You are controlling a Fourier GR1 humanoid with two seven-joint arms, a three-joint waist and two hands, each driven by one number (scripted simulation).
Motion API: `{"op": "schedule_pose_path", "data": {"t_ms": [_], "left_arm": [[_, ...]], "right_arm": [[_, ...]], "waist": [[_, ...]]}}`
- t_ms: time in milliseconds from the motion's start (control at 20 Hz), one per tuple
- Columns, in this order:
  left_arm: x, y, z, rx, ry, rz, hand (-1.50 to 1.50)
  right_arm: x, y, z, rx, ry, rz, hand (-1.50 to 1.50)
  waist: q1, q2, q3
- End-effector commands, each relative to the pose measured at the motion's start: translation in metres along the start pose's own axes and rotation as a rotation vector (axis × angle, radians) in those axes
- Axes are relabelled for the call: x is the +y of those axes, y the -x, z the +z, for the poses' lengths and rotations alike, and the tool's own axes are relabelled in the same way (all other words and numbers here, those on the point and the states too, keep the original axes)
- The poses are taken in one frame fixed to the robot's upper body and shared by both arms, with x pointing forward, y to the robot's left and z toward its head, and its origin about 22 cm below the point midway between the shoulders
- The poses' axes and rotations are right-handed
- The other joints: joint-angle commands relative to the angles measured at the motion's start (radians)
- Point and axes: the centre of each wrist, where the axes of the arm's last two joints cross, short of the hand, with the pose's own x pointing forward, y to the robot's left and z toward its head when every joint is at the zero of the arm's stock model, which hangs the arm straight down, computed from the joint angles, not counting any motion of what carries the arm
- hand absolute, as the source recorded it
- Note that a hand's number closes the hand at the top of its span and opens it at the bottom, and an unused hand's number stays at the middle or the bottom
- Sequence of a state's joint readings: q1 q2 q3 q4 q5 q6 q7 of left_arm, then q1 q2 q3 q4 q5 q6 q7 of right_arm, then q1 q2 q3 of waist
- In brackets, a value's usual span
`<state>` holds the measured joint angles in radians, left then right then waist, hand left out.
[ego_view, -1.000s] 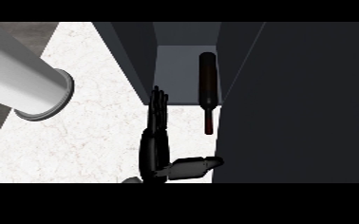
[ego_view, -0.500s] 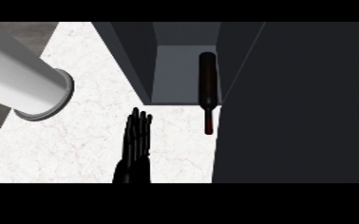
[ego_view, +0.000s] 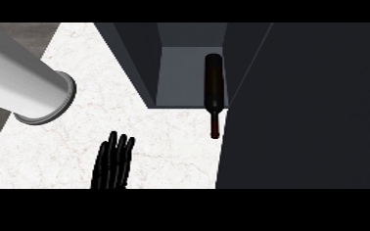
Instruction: Pick up the wine, place it into the cabinet and close the cabinet
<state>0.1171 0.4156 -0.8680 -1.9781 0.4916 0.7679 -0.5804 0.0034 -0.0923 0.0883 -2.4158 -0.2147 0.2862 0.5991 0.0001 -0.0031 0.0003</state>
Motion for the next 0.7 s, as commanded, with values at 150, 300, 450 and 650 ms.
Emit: {"op": "schedule_pose_path", "data": {"t_ms": [150, 300, 450, 650], "left_arm": [[0.041, -0.014, -0.008, -0.020, 0.009, -0.025, -1.50], [0.053, -0.028, 0.000, -0.013, -0.001, -0.035, -1.50], [0.060, -0.045, -0.012, -0.060, -0.022, -0.030, -1.50], [0.088, -0.049, -0.011, -0.050, -0.050, -0.027, -1.50]], "right_arm": [[0.016, -0.006, 0.015, 0.018, -0.130, -0.156, 1.50], [0.025, -0.019, 0.022, 0.050, -0.175, -0.211, 1.50], [0.035, -0.013, 0.027, 0.062, -0.196, -0.229, 1.50], [0.049, -0.018, 0.031, 0.042, -0.328, -0.208, 1.50]], "waist": [[-0.001, 0.001, -0.001], [0.005, -0.001, -0.002], [-0.001, -0.002, 0.000], [0.003, -0.004, -0.002]]}}
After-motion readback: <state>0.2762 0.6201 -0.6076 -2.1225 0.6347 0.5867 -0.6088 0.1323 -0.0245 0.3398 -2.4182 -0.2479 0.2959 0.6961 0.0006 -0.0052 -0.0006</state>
